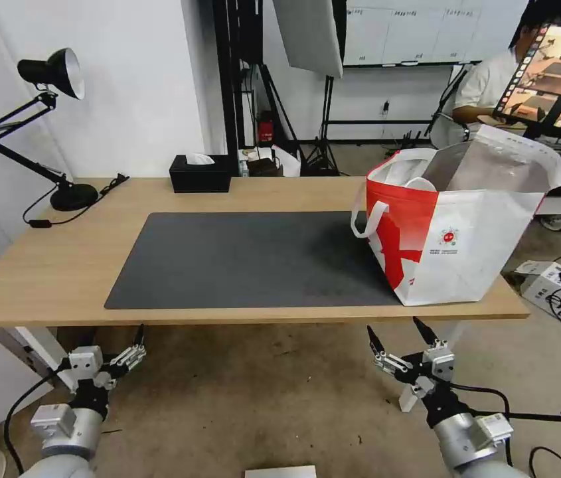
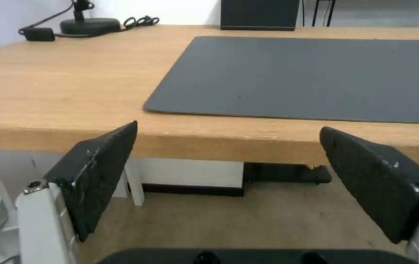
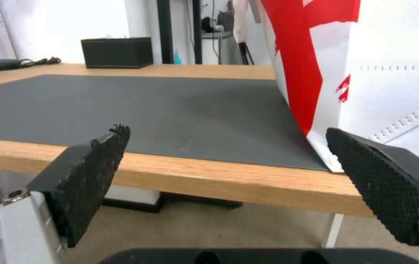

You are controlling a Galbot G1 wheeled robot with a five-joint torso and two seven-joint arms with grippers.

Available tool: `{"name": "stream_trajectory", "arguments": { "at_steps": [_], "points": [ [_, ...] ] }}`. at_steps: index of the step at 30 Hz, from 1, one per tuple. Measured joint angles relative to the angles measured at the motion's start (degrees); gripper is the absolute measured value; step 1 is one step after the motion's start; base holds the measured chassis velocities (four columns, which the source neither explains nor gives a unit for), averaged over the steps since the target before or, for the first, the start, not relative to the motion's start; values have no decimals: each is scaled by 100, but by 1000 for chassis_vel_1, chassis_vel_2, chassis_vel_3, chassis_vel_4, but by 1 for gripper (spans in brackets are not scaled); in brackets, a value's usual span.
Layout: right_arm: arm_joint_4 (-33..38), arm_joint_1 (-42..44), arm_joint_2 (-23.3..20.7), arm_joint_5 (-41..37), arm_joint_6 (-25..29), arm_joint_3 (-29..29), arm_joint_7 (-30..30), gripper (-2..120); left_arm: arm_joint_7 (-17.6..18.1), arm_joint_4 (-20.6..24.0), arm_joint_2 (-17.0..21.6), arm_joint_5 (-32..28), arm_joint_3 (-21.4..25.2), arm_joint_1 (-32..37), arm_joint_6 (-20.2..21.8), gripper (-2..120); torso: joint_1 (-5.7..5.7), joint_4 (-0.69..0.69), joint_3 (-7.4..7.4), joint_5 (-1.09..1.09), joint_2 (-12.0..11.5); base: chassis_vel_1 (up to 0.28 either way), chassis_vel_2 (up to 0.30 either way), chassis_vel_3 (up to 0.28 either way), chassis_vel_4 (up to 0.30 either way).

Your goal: Pick up the trash from the table and place it into the takeout bag.

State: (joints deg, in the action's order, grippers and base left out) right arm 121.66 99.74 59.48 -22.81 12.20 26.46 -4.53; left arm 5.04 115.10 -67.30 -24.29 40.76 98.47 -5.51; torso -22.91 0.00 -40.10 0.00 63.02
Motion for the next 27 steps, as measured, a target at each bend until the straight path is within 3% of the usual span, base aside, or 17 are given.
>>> {"name": "stream_trajectory", "arguments": {
  "at_steps": [27],
  "points": [
    [0, 0, 0, 0, 0, 0, 0, 100, -17, 17, 9, 8, 19, -9, -33, 100, 0, 0, 0, 0, 0, 0, 0, 0, 0]
  ]
}}
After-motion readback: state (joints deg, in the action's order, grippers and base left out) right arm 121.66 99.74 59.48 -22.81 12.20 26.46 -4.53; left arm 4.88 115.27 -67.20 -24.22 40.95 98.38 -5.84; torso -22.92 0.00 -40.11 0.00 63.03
